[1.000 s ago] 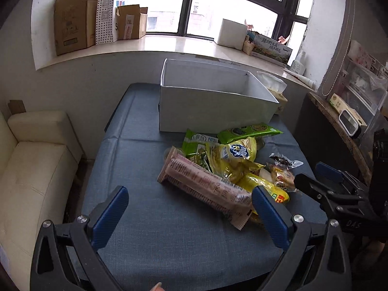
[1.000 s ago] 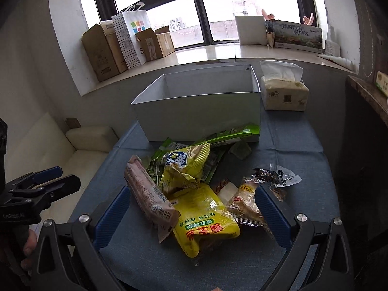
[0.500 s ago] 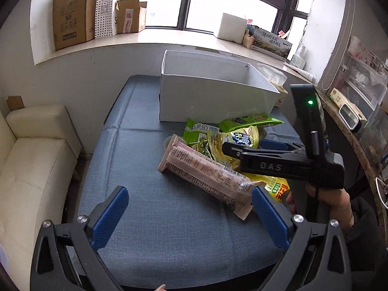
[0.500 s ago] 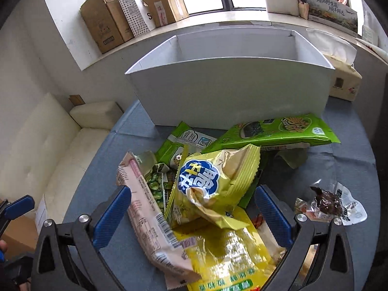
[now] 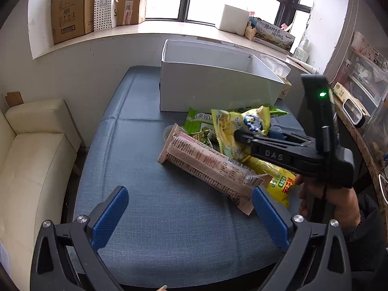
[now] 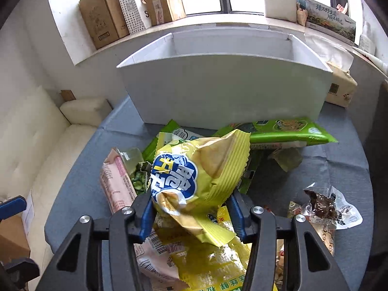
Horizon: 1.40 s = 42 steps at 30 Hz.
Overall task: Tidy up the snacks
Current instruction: 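Grasp the yellow chip bag with right gripper while left gripper grasps pink wafer bar, then lift both snacks into the white box and release them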
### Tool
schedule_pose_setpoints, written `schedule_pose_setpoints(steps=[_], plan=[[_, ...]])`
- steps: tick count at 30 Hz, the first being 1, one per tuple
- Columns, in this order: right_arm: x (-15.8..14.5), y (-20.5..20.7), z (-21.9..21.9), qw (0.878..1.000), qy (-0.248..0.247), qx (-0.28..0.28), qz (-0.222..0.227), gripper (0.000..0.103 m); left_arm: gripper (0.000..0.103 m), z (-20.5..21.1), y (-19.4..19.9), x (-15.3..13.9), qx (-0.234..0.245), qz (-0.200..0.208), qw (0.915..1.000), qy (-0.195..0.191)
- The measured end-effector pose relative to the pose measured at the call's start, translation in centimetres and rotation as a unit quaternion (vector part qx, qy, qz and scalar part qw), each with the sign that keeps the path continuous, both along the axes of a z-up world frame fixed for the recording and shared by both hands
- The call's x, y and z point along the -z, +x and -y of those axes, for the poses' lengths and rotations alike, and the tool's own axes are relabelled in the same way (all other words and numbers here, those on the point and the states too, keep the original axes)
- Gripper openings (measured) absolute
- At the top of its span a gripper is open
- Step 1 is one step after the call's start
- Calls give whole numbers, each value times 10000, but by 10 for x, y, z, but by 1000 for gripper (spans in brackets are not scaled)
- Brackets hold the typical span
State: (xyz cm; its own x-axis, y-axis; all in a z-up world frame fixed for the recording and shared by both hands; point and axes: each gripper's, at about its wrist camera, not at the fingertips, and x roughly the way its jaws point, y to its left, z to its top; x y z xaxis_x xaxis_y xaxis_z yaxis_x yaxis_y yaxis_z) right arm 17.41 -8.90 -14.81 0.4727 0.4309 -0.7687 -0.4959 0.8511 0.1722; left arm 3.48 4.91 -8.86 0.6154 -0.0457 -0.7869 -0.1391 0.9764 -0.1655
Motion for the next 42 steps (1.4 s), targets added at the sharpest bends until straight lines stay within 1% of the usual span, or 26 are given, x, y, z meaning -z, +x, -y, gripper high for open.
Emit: schedule_pose_setpoints(steps=[3, 5, 9, 11, 14, 18, 22, 24, 25, 26, 27, 29, 31, 32, 34, 36, 39, 42], plan=[[-23, -10, 21, 9993, 159, 195, 275, 56, 103, -1, 7, 6, 48, -85, 9998, -186], [-38, -18, 37, 9982, 353, 271, 390, 56, 103, 0, 16, 12, 58, -142, 9993, -343], [-63, -36, 67, 9951, 522, 454, 706, 56, 103, 5, 39, 31, 29, -437, 9968, -673], [-73, -46, 82, 9936, 649, 516, 761, 56, 103, 9, 53, 41, -54, -621, 9959, -652], [-87, -64, 98, 9911, 720, 577, 959, 56, 103, 11, 73, 57, -422, -889, 9940, -468], [-95, -79, 106, 9890, 787, 580, 1108, 56, 103, 12, 92, 74, -666, -1185, 9881, -716], [-93, -83, 111, 9887, 833, 599, 1091, 56, 103, 14, 102, 84, -860, -1271, 9825, -1057], [-89, -84, 112, 9893, 848, 595, 1028, 56, 102, 16, 107, 90, -977, -1399, 9790, -1116], [-87, -84, 111, 9898, 843, 585, 989, 56, 99, 18, 108, 93, -980, -1428, 9787, -1102], [-85, -85, 110, 9901, 834, 573, 970, 56, 92, 20, 108, 91, -967, -1364, 9809, -990], [-83, -85, 110, 9905, 818, 560, 949, 56, 83, 23, 108, 90, -909, -1356, 9821, -937], [-81, -85, 109, 9909, 803, 554, 924, 56, 79, 25, 108, 89, -894, -1445, 9810, -939], [-80, -86, 109, 9908, 814, 551, 929, 56, 71, 26, 104, 87, -850, -1438, 9817, -916], [-80, -87, 110, 9907, 815, 555, 936, 56, 69, 26, 102, 85, -837, -1438, 9824, -845], [-80, -88, 109, 9907, 816, 545, 946, 56, 60, 26, 94, 81, -789, -1392, 9842, -760], [-79, -88, 108, 9910, 803, 532, 931, 56, 58, 23, 85, 78, -714, -1338, 9861, -682], [-75, -87, 107, 9916, 793, 528, 875, 56, 58, 17, 74, 76, -694, -1303, 9872, -610], [-75, -89, 104, 9919, 785, 478, 874, 56, 58, 14, 59, 73, -671, -1245, 9892, -389]])
